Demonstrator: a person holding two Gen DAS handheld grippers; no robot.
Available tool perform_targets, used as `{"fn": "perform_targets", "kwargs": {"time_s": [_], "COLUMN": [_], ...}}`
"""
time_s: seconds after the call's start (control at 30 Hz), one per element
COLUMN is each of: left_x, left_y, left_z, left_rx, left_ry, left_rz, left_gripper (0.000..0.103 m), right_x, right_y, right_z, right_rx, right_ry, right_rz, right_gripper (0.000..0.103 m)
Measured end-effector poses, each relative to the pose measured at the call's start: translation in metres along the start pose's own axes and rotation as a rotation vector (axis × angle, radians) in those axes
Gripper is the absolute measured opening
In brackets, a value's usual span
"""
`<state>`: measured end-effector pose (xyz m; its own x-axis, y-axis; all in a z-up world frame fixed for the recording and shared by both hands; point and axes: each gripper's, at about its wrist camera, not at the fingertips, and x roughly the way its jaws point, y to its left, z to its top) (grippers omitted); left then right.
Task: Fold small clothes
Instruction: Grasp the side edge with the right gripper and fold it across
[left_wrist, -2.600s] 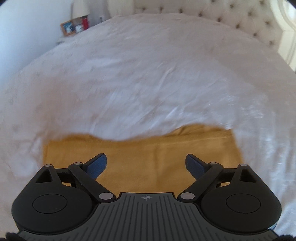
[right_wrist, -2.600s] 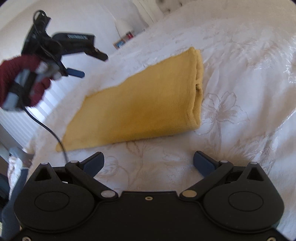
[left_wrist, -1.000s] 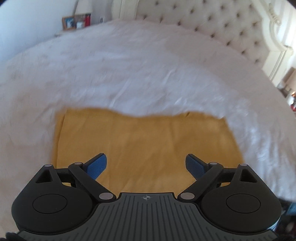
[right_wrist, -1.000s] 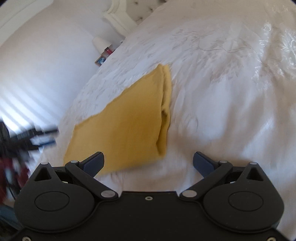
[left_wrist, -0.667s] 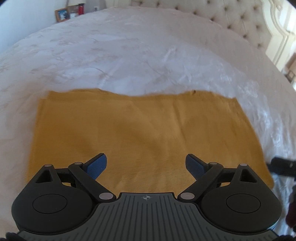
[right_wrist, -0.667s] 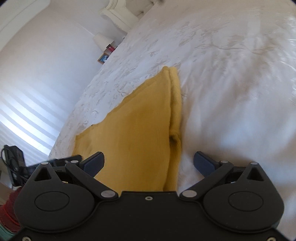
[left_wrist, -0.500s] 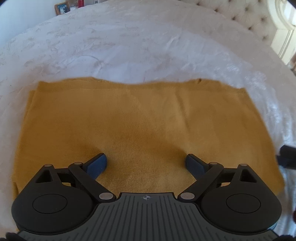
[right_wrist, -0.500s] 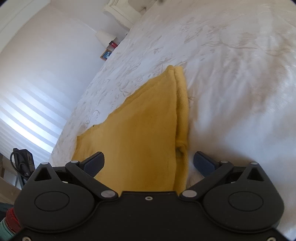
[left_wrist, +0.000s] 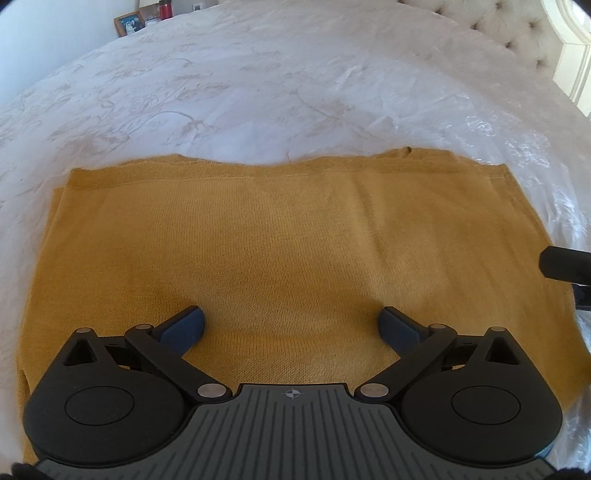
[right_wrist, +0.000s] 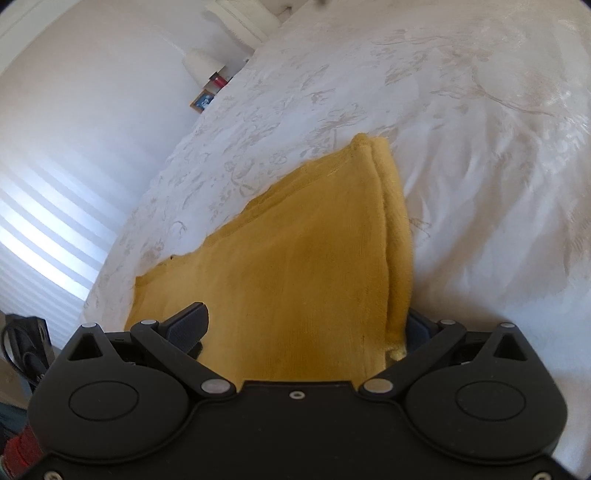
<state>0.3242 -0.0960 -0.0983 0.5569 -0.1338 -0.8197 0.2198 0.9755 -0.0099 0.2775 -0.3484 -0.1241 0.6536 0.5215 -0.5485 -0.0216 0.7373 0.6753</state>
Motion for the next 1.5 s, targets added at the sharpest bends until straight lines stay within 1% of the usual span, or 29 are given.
{"fn": "perform_targets", "kwargs": {"time_s": [0.1,0.13,0.17,0.2,0.23,0.27,0.3,0.33,0.37,0.43,0.47,0.5,0.57,0.67,0.77,0.9,1.03,1.1,1.17,1.23,1.33,1.43,1.5], "left_x": [0.001,0.001,0.001,0.002,0.002,0.002,0.002,0.002,0.001,-0.006,-0.011,-0.017,-0.030,-0.056,-0.076,-0.089,-0.093,-0.094,-0.095,-0.095,-0.096,-0.102,-0.105], "left_y": [-0.001,-0.001,-0.001,-0.001,-0.001,0.000,0.001,0.001,0.003,0.007,0.010,0.013,0.024,0.051,0.084,0.131,0.159,0.171,0.182,0.191,0.200,0.211,0.216], "left_z": [0.002,0.002,0.003,0.003,0.004,0.004,0.004,0.004,0.004,0.004,0.004,0.005,0.004,-0.004,-0.019,-0.046,-0.067,-0.073,-0.075,-0.077,-0.081,-0.084,-0.085], "left_rx": [-0.001,-0.001,-0.002,-0.004,-0.006,-0.006,-0.004,0.001,0.000,-0.025,-0.033,-0.035,-0.046,-0.068,-0.072,-0.114,-0.117,-0.136,-0.166,-0.193,-0.187,-0.233,-0.244], "left_ry": [0.007,0.010,0.012,0.014,0.015,0.015,0.015,0.015,0.011,-0.012,-0.021,-0.022,-0.027,-0.075,-0.107,-0.112,-0.122,-0.126,-0.135,-0.135,-0.128,-0.142,-0.146], "left_rz": [0.004,0.004,0.004,0.003,0.001,-0.001,-0.004,-0.008,-0.009,-0.008,0.005,0.011,0.020,0.039,0.079,0.112,0.118,0.123,0.104,0.085,0.064,0.041,0.028], "left_gripper": [0.103,0.103,0.103,0.103,0.103,0.102,0.102,0.102,0.101,0.084,0.072,0.067,0.067,0.068,0.068,0.068,0.068,0.068,0.068,0.068,0.068,0.068,0.068], "right_x": [0.003,0.005,0.006,0.007,0.007,0.008,0.009,0.008,0.007,0.008,0.007,0.006,0.005,0.004,0.004,0.003,0.007,0.014,0.026,0.043,0.077,0.113,0.133], "right_y": [0.004,0.005,0.007,0.009,0.010,0.011,0.011,0.011,0.011,0.011,0.012,0.014,0.022,0.037,0.053,0.080,0.124,0.149,0.178,0.206,0.239,0.261,0.270], "right_z": [-0.001,-0.001,-0.002,-0.002,-0.002,-0.003,-0.002,-0.002,-0.002,0.000,0.000,0.001,0.002,0.005,0.010,0.015,0.018,0.017,0.015,0.009,-0.004,-0.022,-0.034], "right_rx": [-0.046,-0.060,-0.071,-0.079,-0.087,-0.091,-0.096,-0.099,-0.098,-0.076,-0.075,-0.079,-0.094,-0.129,-0.155,-0.200,-0.262,-0.305,-0.345,-0.390,-0.438,-0.482,-0.508], "right_ry": [0.005,0.009,0.015,0.020,0.025,0.028,0.026,0.023,0.023,0.034,0.030,0.032,0.037,0.041,0.052,0.053,0.055,0.059,0.074,0.093,0.132,0.170,0.191], "right_rz": [-0.002,0.003,0.007,0.007,-0.001,-0.014,-0.024,-0.030,-0.040,-0.065,-0.068,-0.083,-0.119,-0.179,-0.245,-0.298,-0.303,-0.292,-0.279,-0.255,-0.227,-0.230,-0.247], "right_gripper": [0.103,0.100,0.091,0.085,0.076,0.071,0.069,0.060,0.047,0.042,0.039,0.038,0.035,0.032,0.029,0.025,0.025,0.025,0.025,0.025,0.024,0.024,0.023]}}
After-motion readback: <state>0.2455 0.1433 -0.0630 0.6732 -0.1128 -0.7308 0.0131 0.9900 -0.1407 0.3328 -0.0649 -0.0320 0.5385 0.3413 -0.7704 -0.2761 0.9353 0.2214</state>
